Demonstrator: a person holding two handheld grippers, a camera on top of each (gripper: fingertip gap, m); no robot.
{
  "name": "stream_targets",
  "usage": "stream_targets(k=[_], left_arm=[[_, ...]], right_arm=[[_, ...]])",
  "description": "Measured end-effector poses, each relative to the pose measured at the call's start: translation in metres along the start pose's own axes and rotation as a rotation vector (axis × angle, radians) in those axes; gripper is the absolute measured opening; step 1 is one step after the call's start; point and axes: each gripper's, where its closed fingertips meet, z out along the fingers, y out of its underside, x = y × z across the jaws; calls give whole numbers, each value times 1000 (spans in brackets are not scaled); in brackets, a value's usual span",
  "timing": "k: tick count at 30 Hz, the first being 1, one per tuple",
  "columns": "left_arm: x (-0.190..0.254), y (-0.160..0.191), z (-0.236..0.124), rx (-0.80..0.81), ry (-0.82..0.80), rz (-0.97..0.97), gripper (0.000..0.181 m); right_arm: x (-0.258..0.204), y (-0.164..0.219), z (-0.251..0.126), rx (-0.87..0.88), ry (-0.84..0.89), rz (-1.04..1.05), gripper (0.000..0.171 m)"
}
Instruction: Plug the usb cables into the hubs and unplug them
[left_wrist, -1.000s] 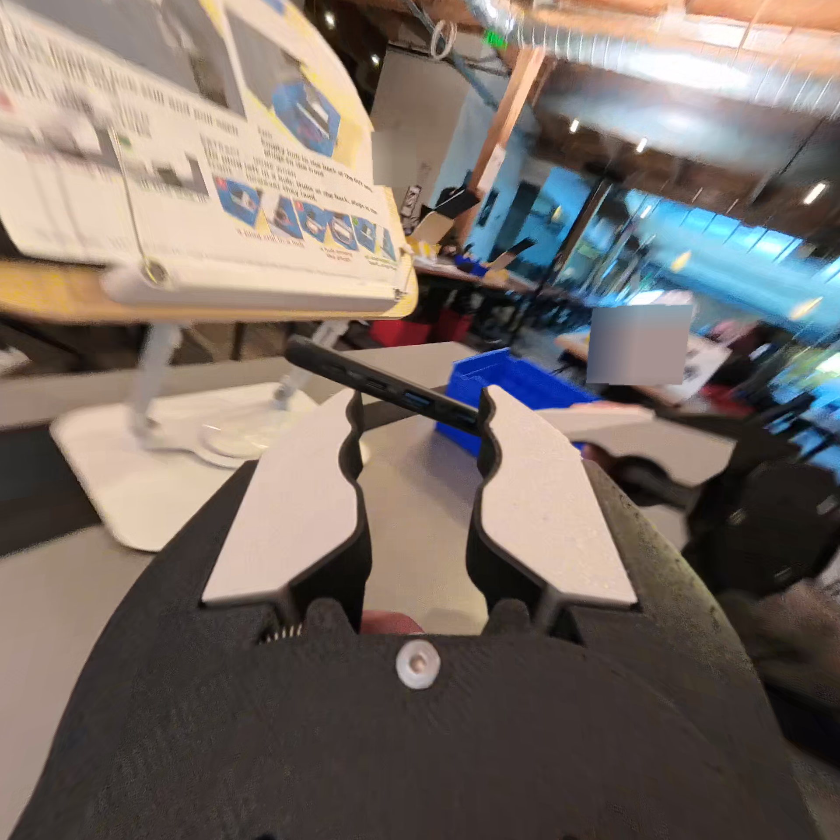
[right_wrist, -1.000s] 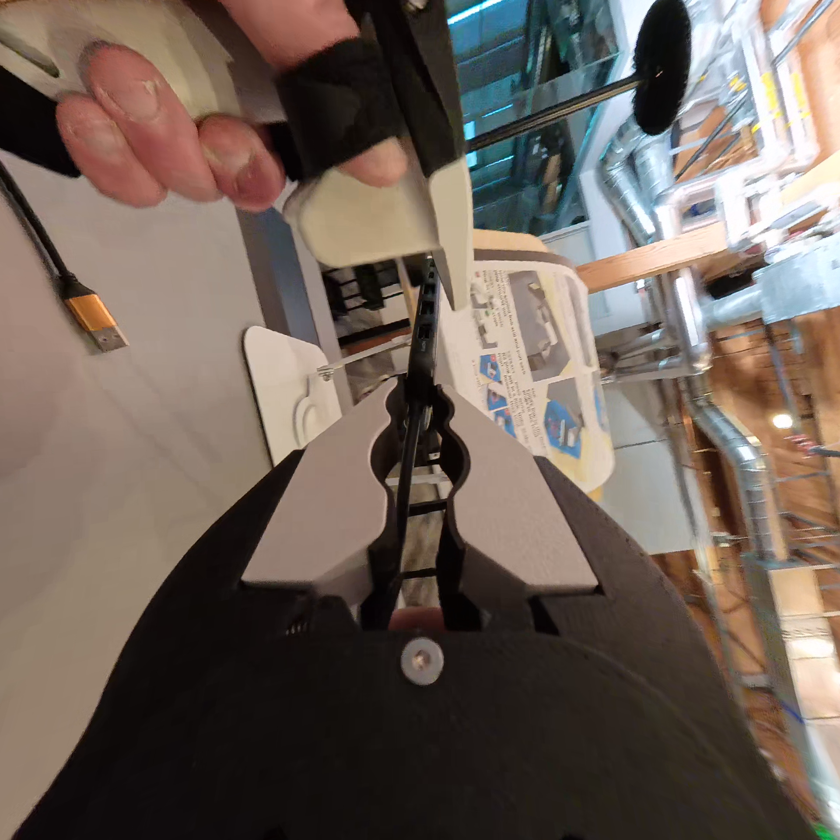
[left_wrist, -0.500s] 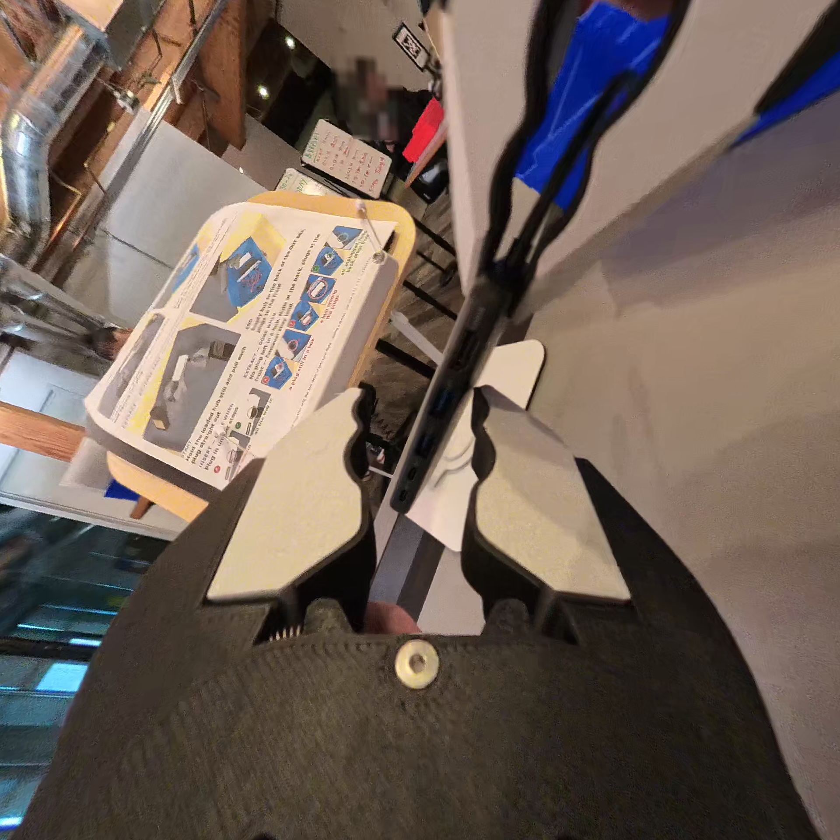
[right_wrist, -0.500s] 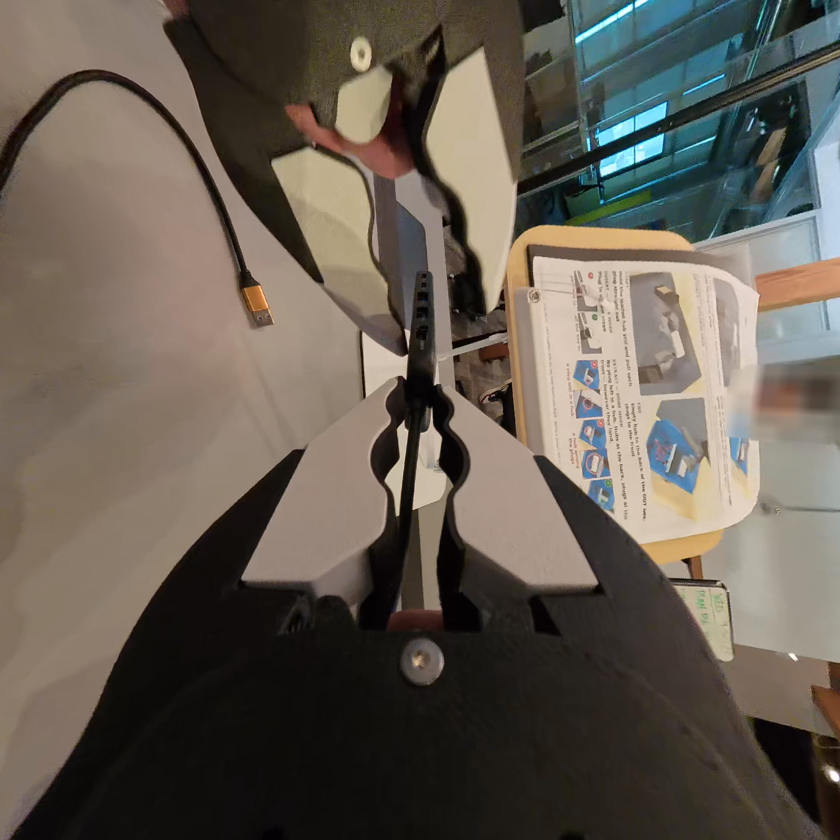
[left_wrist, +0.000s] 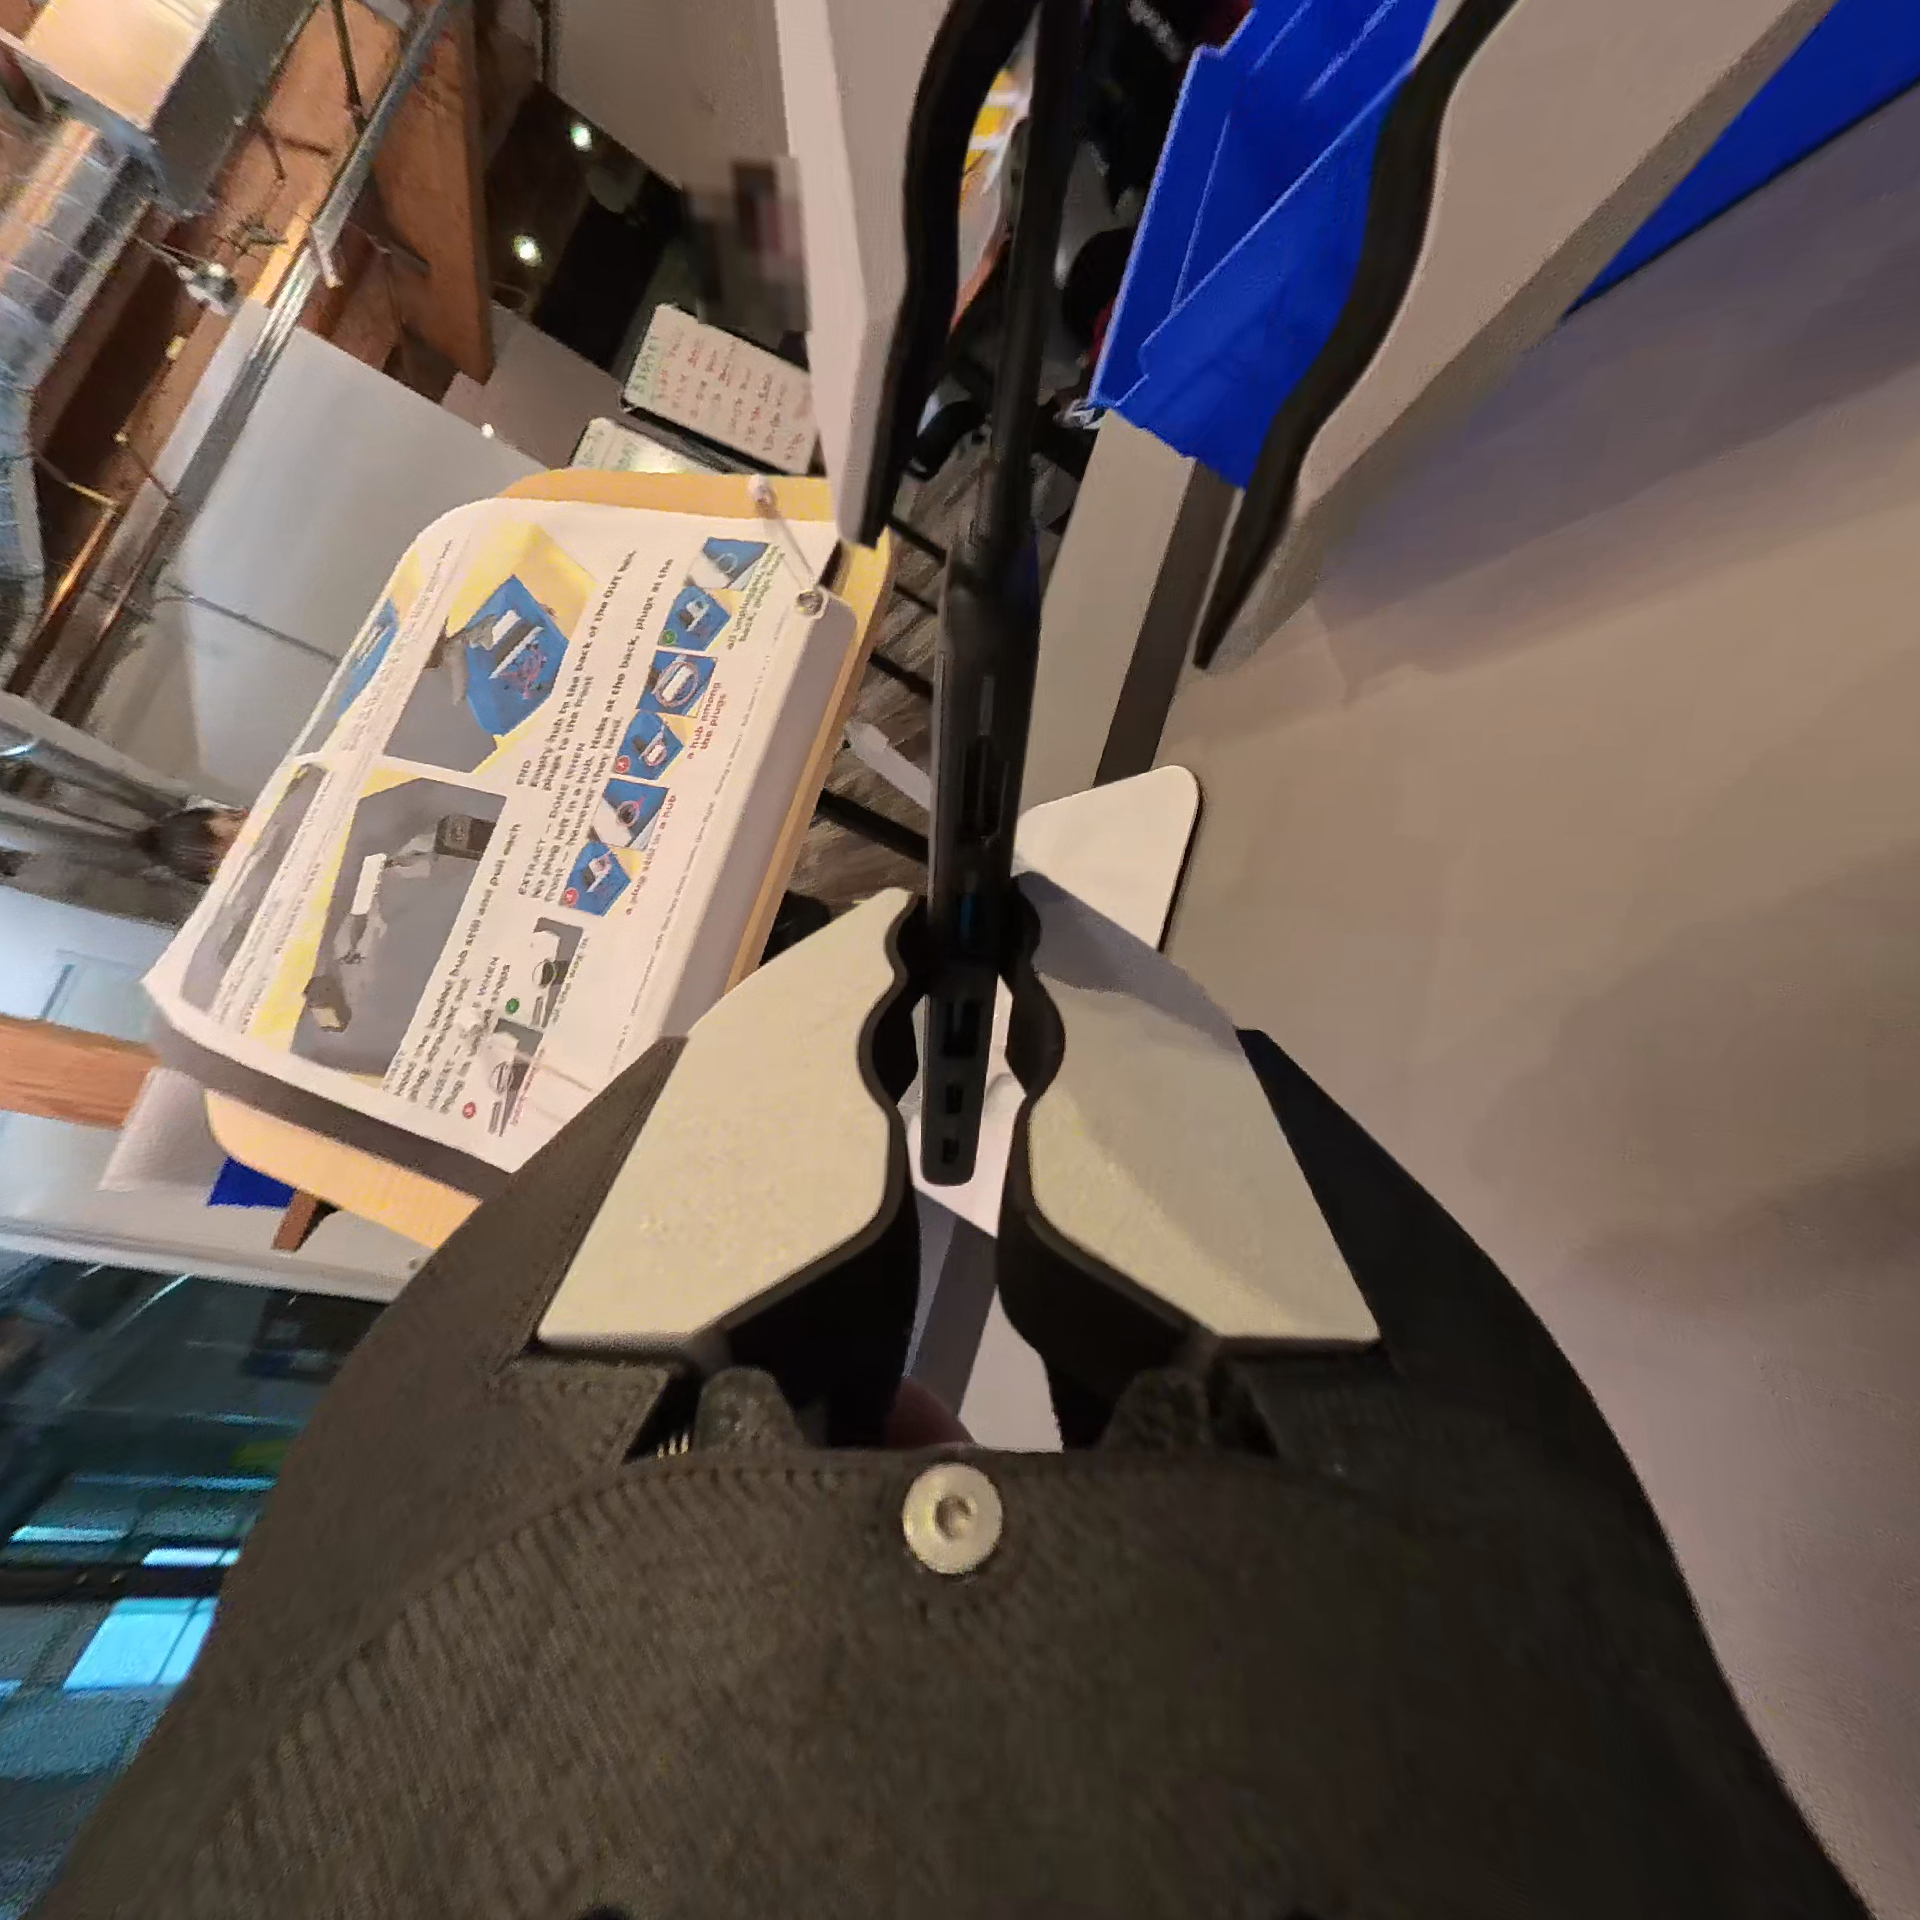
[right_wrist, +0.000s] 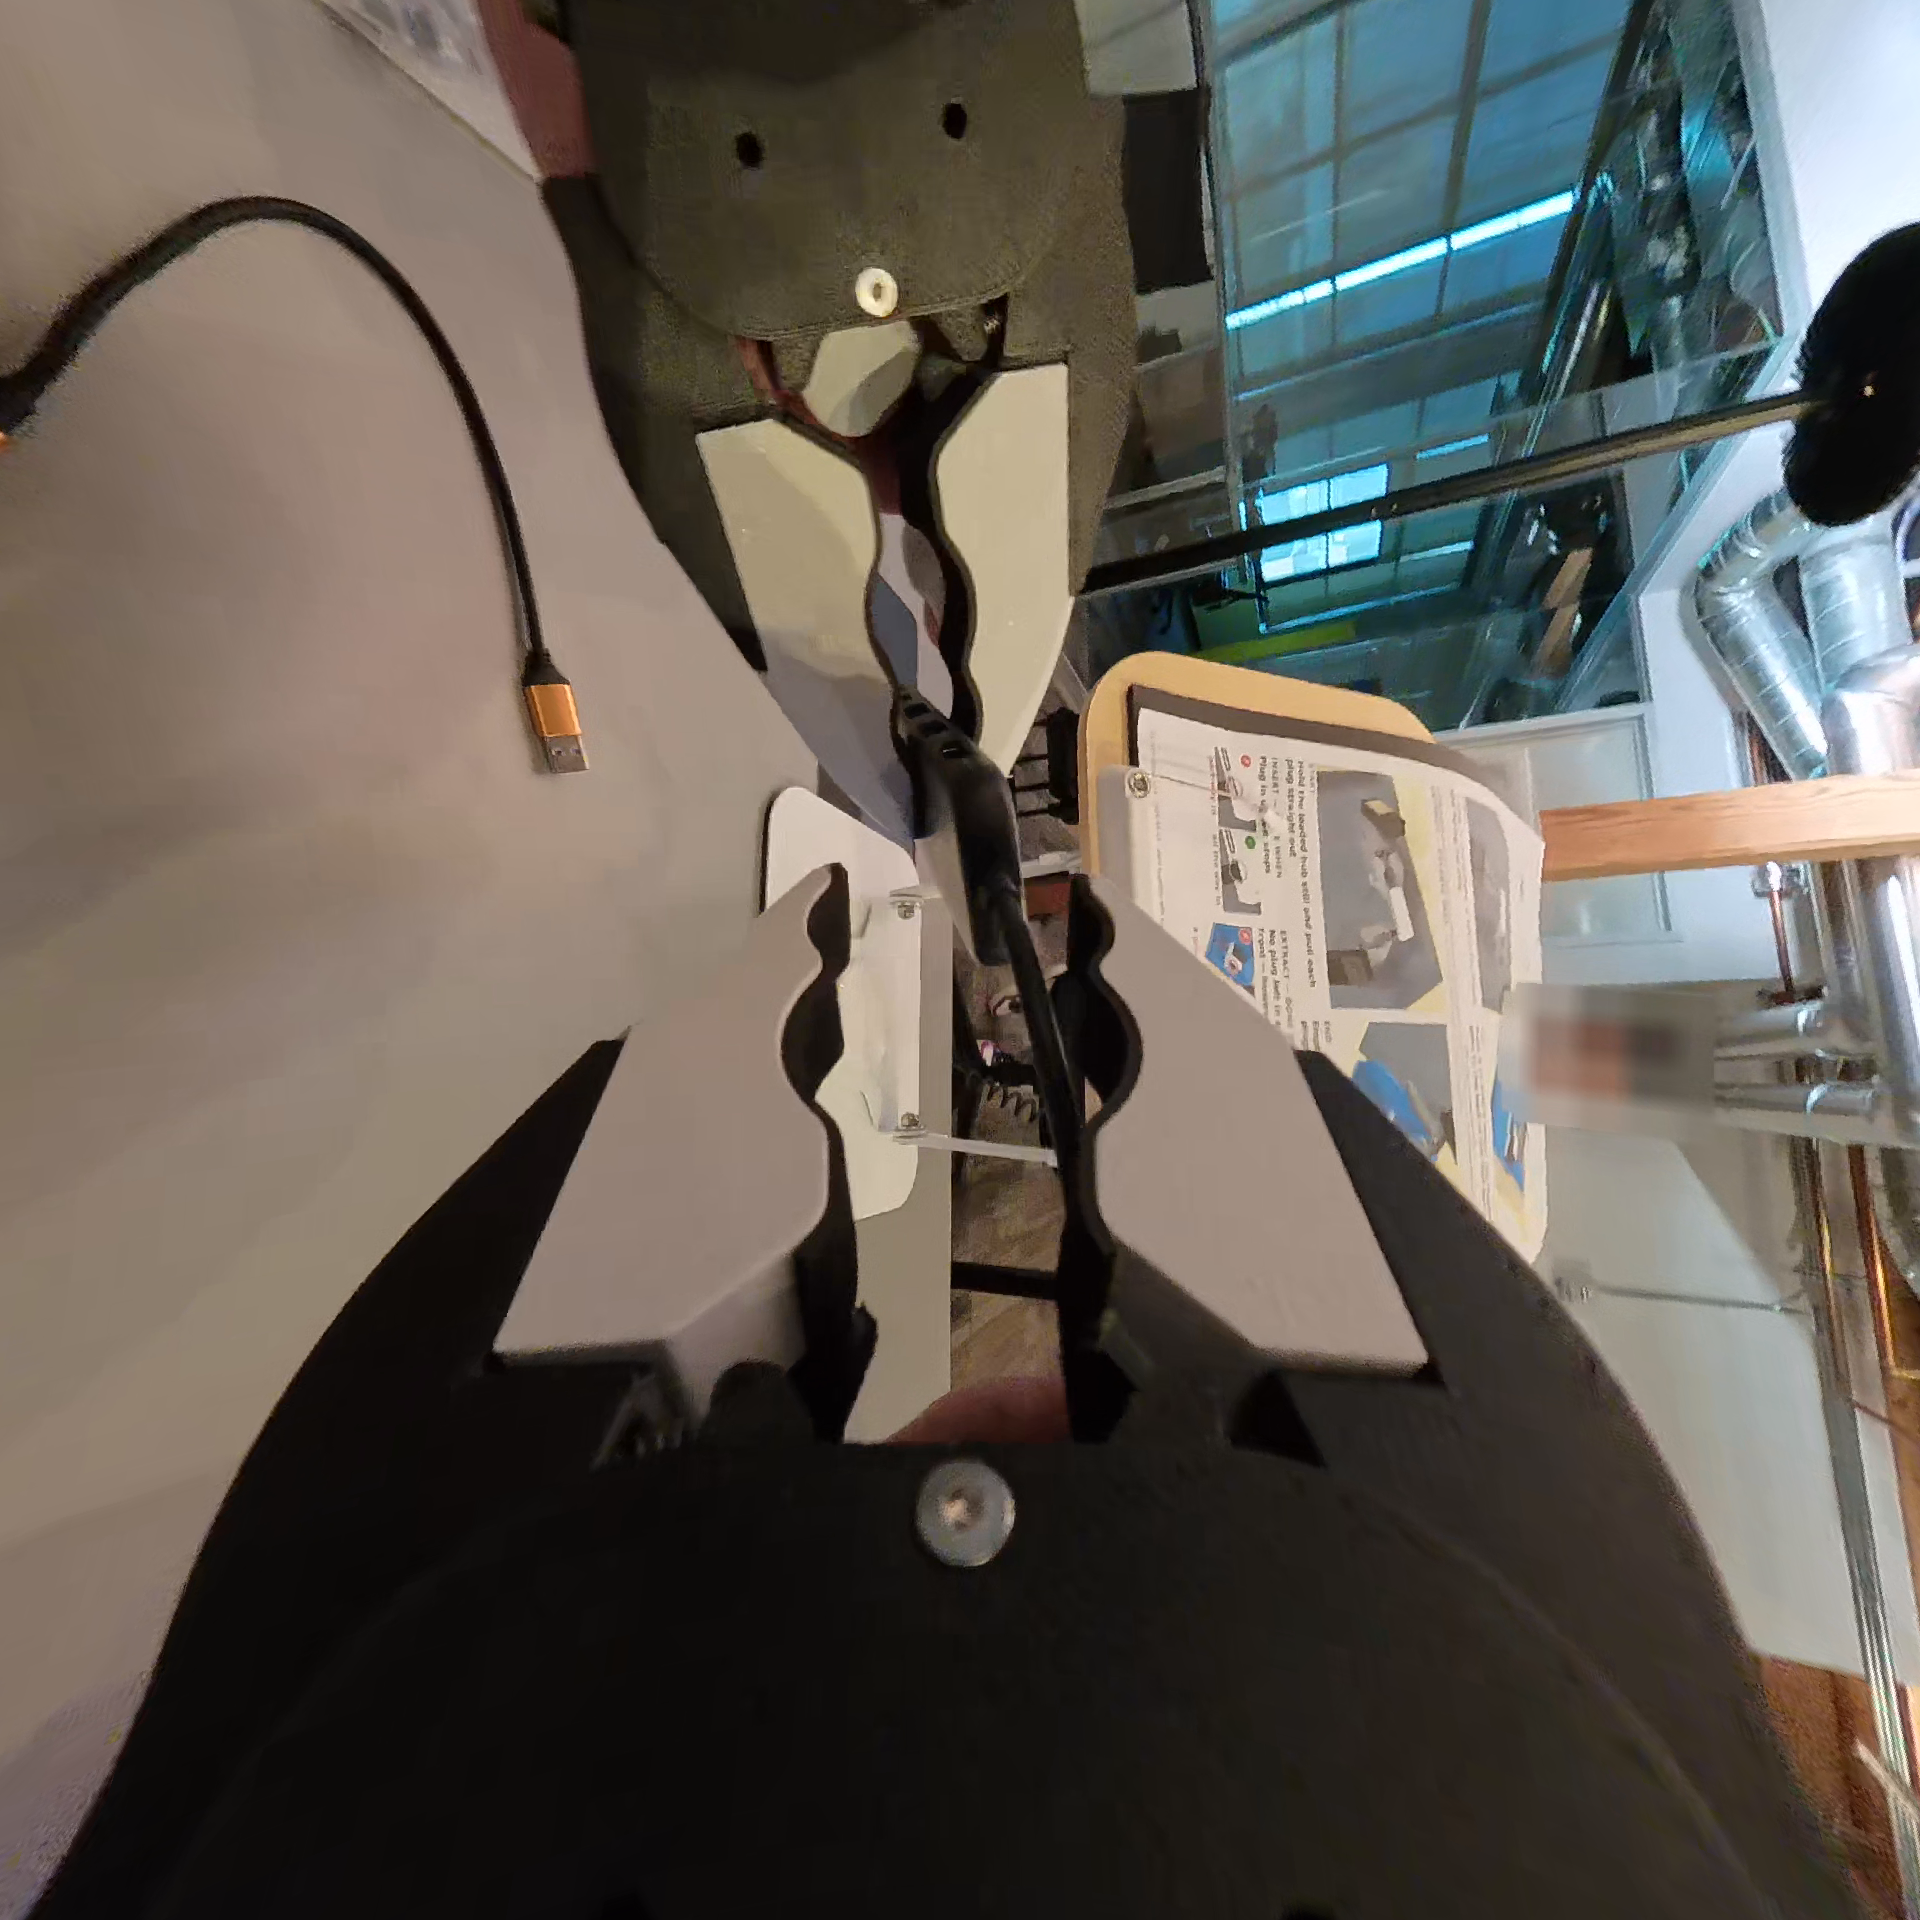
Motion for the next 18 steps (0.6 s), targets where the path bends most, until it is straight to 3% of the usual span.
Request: stream_targets(k=[7,11,13,18], left_arm=[[28,-2,1,28,114,99,13],[48,-6,8,20,174,99,13],[50,-6,11,26,178,61,13],[50,8,15,6,181,8,20]], right_arm=[[-25,3,-5,-25,-173,3,34],[-37,12,5,-92,-184,-74,27],[-43,18,12,-126,-173,-127,11],[-47,22,25,-152,-135,-133,9]])
